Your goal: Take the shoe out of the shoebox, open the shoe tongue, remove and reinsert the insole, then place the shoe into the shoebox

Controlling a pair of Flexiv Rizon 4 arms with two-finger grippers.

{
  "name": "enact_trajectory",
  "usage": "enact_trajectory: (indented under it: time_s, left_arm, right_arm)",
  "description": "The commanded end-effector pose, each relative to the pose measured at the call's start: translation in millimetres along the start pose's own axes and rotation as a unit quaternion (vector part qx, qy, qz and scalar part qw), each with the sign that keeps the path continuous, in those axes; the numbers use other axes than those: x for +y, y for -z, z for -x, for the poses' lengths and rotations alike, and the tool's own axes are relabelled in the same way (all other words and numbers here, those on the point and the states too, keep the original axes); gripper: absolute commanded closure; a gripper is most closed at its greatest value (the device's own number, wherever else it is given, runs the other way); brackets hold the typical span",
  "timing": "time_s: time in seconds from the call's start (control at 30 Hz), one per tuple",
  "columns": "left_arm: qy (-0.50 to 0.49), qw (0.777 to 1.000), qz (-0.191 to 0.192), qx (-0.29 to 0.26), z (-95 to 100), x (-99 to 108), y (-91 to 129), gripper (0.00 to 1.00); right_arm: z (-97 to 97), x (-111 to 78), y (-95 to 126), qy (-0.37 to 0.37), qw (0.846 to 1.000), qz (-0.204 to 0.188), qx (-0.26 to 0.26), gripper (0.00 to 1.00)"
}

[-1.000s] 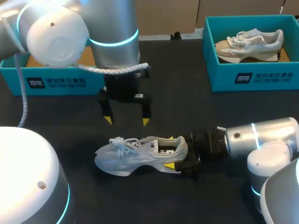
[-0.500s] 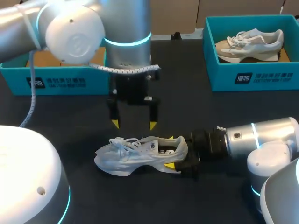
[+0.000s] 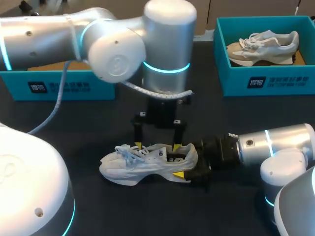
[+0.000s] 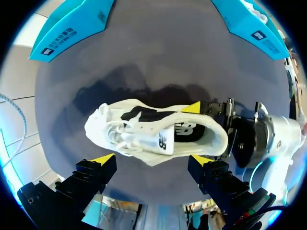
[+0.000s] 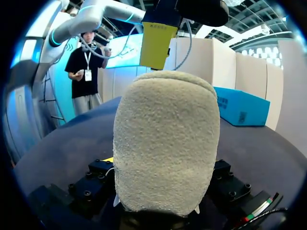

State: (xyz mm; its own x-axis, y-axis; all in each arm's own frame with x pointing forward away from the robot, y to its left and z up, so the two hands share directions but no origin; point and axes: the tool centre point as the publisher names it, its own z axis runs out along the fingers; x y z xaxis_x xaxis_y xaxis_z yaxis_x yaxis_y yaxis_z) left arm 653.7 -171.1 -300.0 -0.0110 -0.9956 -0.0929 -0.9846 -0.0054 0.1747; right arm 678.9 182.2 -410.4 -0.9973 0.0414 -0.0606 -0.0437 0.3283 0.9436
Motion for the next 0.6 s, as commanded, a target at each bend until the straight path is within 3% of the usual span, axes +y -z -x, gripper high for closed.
enact_trajectory:
  time_s: [0.03, 0.6]
  left_arm:
    - [0.004, 0.999, -0.002, -0.046, -20.6, -3.1, -9.5, 0.00]
    - [0.005, 0.996, 0.000, -0.088, -6.0, -8.7, -40.5, 0.00]
  right_arm:
    - [0.2, 1.4, -0.7, 0.000, 1.000, -0.002, 0.000, 1.00]
    - [0.2, 1.4, -0.7, 0.000, 1.000, -0.002, 0.000, 1.00]
